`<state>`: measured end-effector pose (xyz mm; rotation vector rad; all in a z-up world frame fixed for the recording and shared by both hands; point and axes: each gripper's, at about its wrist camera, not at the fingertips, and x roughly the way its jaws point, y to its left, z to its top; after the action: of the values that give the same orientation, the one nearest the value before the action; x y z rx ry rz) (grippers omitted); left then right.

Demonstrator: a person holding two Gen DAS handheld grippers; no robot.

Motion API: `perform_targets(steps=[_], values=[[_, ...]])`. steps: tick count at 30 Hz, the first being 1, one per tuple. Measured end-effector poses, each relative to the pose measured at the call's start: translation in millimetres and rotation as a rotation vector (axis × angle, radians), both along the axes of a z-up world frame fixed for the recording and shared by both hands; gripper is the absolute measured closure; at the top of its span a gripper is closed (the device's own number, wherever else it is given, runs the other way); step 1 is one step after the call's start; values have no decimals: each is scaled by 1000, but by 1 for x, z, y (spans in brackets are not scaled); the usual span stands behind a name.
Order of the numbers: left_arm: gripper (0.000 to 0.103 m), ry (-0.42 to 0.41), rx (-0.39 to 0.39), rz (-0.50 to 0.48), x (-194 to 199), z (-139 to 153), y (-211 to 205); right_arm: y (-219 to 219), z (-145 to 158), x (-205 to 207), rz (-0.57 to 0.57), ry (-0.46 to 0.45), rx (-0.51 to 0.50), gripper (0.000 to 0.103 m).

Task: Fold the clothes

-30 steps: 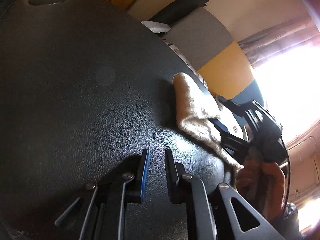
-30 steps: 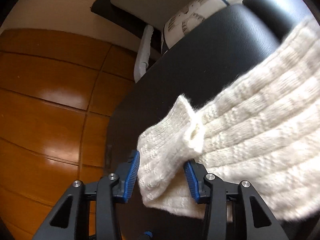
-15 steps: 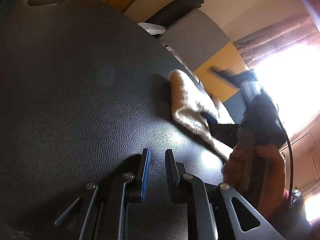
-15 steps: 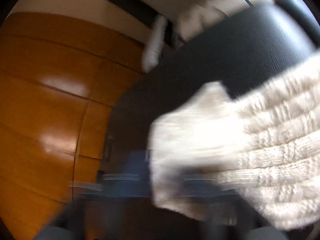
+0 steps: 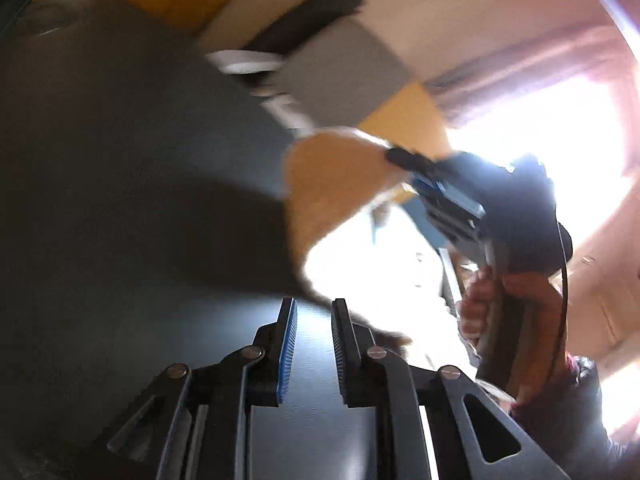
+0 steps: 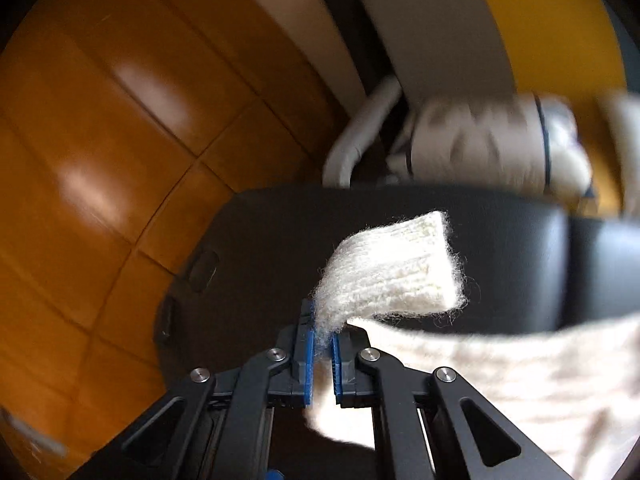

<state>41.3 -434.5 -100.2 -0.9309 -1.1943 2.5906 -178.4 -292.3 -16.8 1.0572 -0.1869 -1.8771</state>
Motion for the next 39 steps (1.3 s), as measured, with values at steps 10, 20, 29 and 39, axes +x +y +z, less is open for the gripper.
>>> perform_targets(steps=[10, 20, 29, 39], values=[[88, 27, -26, -194, -97, 23, 162, 127, 83, -51, -217, 114, 15, 96], [88, -162, -198, -137, -138, -23, 227, 380, 69, -30, -524, 86, -136, 95], [88, -163, -351, -159, -121, -25, 244, 532, -135, 27, -837, -307, -202, 91], [82, -70, -194, -174, -92, 5, 249, 558, -141, 23, -971, -334, -624, 41]])
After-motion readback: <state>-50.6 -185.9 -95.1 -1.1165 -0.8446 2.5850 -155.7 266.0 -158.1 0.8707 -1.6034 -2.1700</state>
